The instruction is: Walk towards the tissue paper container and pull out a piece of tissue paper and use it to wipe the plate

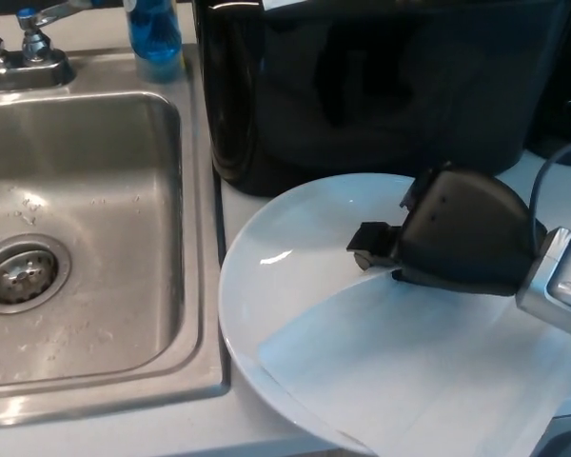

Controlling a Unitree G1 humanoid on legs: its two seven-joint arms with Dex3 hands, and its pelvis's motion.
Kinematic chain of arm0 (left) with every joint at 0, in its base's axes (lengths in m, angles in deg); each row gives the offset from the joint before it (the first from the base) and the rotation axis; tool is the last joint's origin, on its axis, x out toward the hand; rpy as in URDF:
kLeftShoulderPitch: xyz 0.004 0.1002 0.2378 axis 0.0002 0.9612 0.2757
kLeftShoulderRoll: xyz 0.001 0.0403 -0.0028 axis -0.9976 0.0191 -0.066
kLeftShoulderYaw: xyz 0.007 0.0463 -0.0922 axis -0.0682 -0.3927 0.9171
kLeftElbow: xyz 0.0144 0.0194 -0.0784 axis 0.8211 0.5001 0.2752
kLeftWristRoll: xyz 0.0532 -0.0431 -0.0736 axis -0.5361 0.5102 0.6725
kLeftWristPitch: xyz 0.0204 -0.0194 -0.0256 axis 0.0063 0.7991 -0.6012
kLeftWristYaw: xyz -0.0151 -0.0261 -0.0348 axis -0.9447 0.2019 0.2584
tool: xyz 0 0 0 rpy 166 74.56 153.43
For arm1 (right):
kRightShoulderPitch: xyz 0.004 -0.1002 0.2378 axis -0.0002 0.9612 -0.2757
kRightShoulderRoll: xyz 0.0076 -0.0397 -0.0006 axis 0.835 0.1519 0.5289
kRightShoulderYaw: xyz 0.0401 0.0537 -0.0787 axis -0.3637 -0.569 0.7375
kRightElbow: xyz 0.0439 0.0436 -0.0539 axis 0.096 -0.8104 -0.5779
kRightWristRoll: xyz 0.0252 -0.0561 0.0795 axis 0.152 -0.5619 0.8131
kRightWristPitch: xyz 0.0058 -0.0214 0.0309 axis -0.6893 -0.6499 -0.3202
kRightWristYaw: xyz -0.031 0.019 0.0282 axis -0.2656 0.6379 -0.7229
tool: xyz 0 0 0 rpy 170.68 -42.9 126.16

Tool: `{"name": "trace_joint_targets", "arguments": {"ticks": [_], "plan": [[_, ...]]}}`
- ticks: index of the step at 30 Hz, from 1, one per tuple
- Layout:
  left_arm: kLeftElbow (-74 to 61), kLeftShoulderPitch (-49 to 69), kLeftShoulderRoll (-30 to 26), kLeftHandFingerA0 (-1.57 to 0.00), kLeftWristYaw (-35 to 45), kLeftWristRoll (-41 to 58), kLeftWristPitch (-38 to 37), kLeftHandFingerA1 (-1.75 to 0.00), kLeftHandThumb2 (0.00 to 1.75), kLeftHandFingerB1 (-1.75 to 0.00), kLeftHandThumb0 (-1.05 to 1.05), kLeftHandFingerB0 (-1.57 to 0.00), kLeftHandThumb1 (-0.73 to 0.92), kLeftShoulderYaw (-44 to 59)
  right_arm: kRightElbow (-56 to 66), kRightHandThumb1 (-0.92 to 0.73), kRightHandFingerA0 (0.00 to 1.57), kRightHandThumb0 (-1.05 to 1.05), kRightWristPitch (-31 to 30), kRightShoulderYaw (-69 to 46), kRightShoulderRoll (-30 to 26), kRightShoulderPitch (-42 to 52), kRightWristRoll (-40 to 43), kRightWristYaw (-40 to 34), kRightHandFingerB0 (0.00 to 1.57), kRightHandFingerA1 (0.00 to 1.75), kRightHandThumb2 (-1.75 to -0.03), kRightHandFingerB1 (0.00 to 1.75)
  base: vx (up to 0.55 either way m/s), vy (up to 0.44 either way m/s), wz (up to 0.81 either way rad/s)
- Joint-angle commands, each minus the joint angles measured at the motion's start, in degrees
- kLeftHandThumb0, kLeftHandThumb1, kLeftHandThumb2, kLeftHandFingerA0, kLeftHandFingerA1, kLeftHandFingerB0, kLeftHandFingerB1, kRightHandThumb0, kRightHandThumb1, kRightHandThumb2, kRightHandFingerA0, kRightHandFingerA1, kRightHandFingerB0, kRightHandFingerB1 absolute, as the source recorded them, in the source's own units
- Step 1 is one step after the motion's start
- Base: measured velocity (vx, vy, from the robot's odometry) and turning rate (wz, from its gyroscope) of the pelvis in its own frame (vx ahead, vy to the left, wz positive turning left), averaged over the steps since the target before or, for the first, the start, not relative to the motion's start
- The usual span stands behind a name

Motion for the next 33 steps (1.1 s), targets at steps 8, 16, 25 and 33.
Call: {"name": "trace_joint_targets", "arguments": {"ticks": [8,16,25,33], "plan": [[0.2,-0.2,-0.2,-1.05,-0.1,0.2,-2.4,-1.06,1.11,-0.73,0.01,-0.96,0.47,-0.1,3.7,-0.52,1.09,-0.29,2.4,0.5,0.7,8.3,-0.1,-2.1,0.93,1.67,-0.95,0.88,0.0,0.0,0.0],[0.2,-0.3,-0.4,-1.03,-0.2,0.0,-2.3,-1.01,1.04,-0.7,-0.03,-0.94,0.5,-0.2,6.5,-0.49,1.13,-0.29,-0.2,2.9,5.5,8.2,-2.1,0.6,0.92,1.69,-0.93,0.93,0.0,0.0,0.0],[-0.1,0.6,-0.6,-1.05,-0.4,0.0,-3.0,-1.01,1.06,-0.71,-0.01,-0.95,0.5,-0.1,5.0,-0.52,1.06,-0.28,-2.4,3.8,10.9,7.3,-1.3,2.3,0.91,1.69,-0.98,0.92,0.0,0.0,0.0],[0.1,1.0,-0.5,-1.01,-1.1,-0.5,-3.0,-1.0,1.04,-0.7,0.02,-0.93,0.5,-0.6,1.8,-0.52,1.07,-0.25,-3.5,4.6,14.5,7.1,-0.4,2.1,0.91,1.67,-0.99,0.94,0.0,0.0,0.0]]}}
